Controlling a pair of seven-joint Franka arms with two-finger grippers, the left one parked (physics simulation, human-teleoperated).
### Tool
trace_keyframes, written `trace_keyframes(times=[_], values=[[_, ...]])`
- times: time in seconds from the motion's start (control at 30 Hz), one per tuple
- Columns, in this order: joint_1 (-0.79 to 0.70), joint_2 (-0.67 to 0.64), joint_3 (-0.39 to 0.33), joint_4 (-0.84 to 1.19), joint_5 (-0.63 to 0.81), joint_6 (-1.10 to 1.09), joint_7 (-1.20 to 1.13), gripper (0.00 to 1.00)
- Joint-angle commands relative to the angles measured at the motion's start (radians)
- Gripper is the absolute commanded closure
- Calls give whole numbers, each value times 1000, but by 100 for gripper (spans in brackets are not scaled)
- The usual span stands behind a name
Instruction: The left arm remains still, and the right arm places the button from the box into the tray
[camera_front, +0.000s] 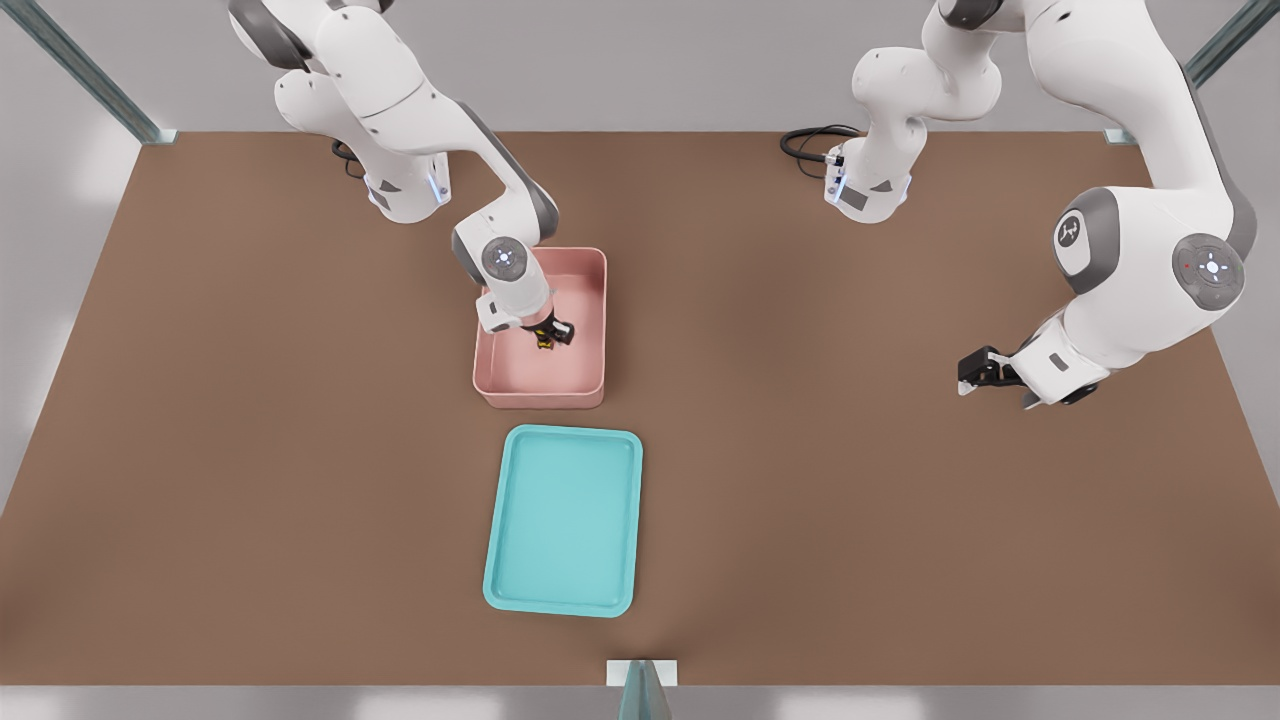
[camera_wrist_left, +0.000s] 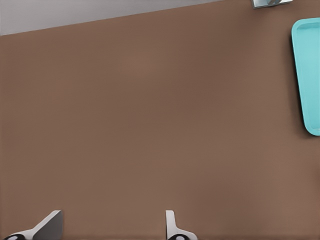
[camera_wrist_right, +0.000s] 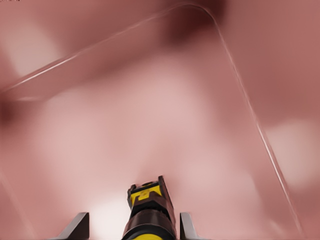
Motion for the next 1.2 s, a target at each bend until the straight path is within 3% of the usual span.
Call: trace_keyframes(times=[0.0,0.1,0.23,0.3,0.6,0.83,1.0,1.17], values=[[-1,0,0,0,0,7,58,25],[-1,-1,0,-13,0,9,57,28],[-1,-1,0,-15,0,14,57,51],[-1,-1,-1,-15,0,12,57,56],[-4,-112,-4,23,3,-127,75,56],[-46,-122,-26,289,3,-405,75,56],[-101,57,-27,625,2,-574,75,56],[-113,327,-43,977,-44,-684,119,56]])
